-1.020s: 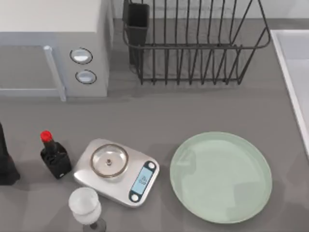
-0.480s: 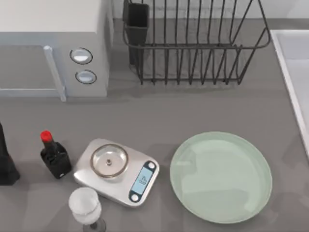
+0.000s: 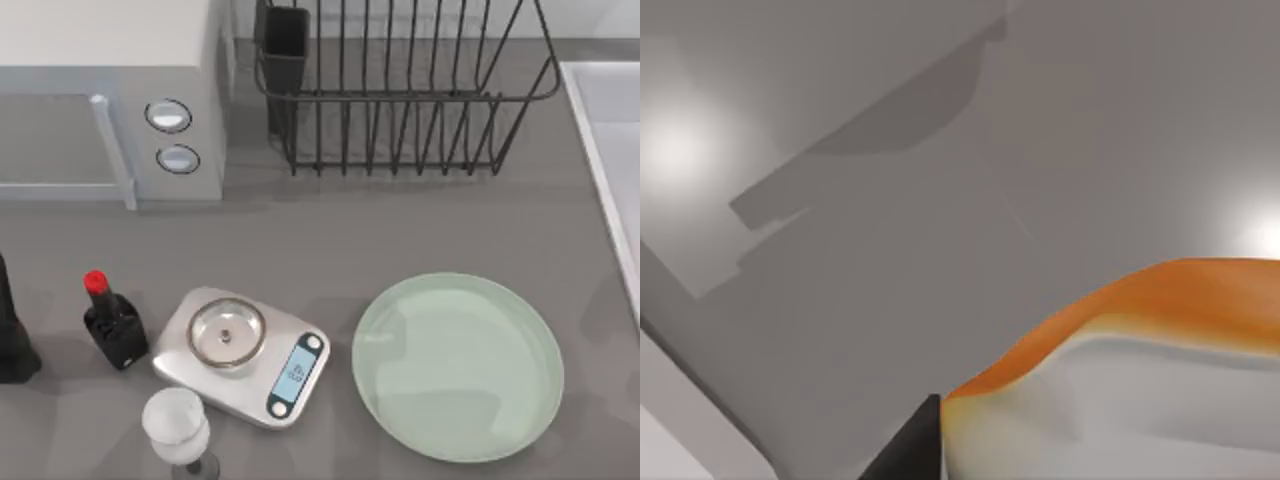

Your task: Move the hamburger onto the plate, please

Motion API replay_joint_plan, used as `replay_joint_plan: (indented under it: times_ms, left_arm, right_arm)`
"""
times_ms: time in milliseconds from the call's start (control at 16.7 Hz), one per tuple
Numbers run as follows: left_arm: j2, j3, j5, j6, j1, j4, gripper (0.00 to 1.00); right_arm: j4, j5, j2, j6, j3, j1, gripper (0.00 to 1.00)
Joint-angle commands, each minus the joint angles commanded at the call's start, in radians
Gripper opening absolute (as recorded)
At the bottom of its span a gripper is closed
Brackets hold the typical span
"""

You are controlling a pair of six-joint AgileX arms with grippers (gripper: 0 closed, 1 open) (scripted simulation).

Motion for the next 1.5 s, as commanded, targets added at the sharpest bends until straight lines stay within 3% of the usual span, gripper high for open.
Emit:
replay_joint_plan:
  times_ms: [300,720,960,1200,1500]
  left_arm:
    - [0.000,0.000,0.000,0.000,0.000,0.000,1.00]
    - [0.000,0.000,0.000,0.000,0.000,0.000,1.00]
    - [0.000,0.000,0.000,0.000,0.000,0.000,1.00]
    - [0.000,0.000,0.000,0.000,0.000,0.000,1.00]
    - [0.000,0.000,0.000,0.000,0.000,0.000,1.00]
  right_arm:
    - [-0.006,0.003,0.128,-0.268,0.112,0.141,0.00]
    - [0.001,0.003,0.381,-0.953,0.320,0.435,0.00]
    - [0.024,0.005,0.494,-1.267,0.422,0.587,0.00]
    - [0.048,0.008,0.553,-1.436,0.484,0.682,0.00]
    - [0.051,0.009,0.561,-1.456,0.492,0.695,0.00]
